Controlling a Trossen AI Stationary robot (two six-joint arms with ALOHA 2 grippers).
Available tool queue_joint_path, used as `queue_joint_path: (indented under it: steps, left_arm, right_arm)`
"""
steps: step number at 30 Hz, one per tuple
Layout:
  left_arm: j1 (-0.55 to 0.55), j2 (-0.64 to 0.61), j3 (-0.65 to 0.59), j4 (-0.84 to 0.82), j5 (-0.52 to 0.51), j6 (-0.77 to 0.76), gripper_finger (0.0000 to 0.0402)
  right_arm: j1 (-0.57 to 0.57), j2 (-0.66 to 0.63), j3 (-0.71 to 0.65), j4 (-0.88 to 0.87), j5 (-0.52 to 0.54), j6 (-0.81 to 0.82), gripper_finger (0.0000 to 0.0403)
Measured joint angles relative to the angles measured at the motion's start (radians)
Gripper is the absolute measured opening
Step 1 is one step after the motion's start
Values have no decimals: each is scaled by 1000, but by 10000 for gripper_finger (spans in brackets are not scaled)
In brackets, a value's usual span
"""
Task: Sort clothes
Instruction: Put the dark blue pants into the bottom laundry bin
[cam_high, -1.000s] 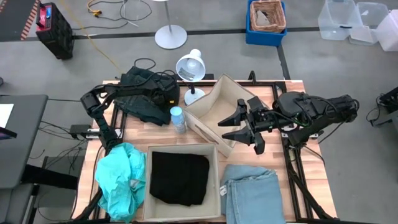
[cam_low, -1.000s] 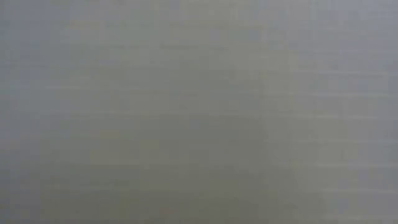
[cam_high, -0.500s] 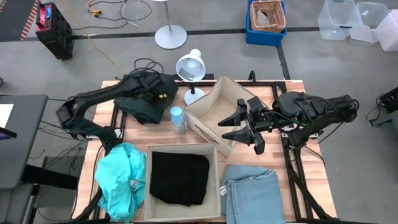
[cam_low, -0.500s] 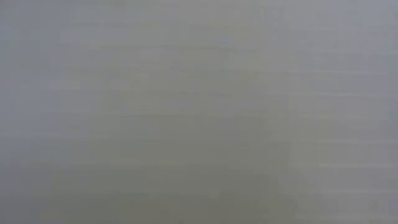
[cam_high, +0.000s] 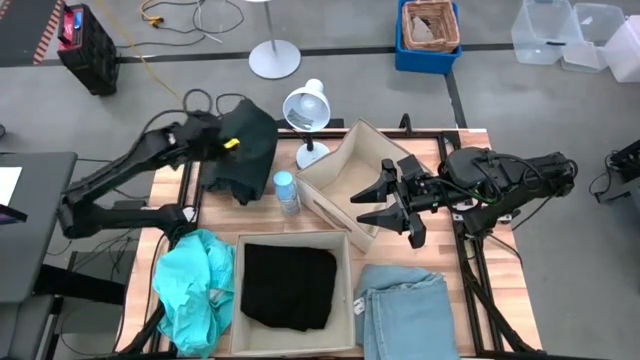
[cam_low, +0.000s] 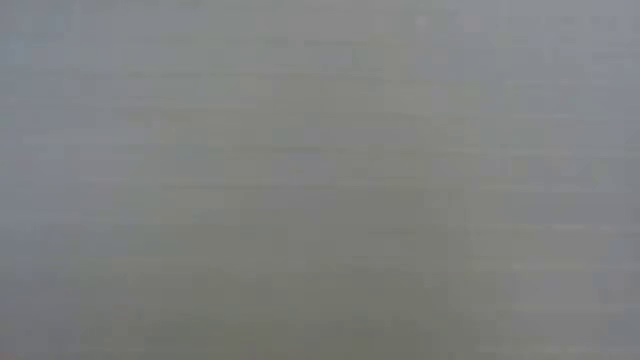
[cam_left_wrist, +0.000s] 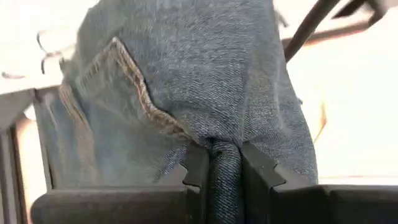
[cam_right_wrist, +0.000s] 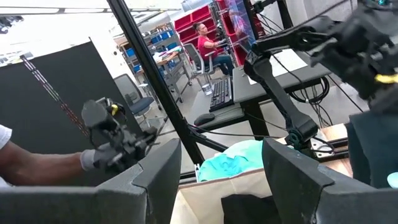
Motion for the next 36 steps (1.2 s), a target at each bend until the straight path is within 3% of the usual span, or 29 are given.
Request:
queue_joint_path:
  steps: [11, 18, 26, 36]
  left_arm:
    - [0, -175, 3, 134, -98, 23, 46]
    - [-1, -248, 3, 359, -100, 111, 46]
    - [-3, -294, 5, 607, 125, 275, 46]
    - [-3, -318, 67, 690, 219, 340, 46]
  right_arm:
    - [0, 0, 0, 0, 0, -3, 240]
    - [-1, 0, 0, 0, 0, -6, 240]
    - [-35, 0, 0, 10, 0, -18, 240]
    - [-85, 0, 0, 9, 0, -18, 240]
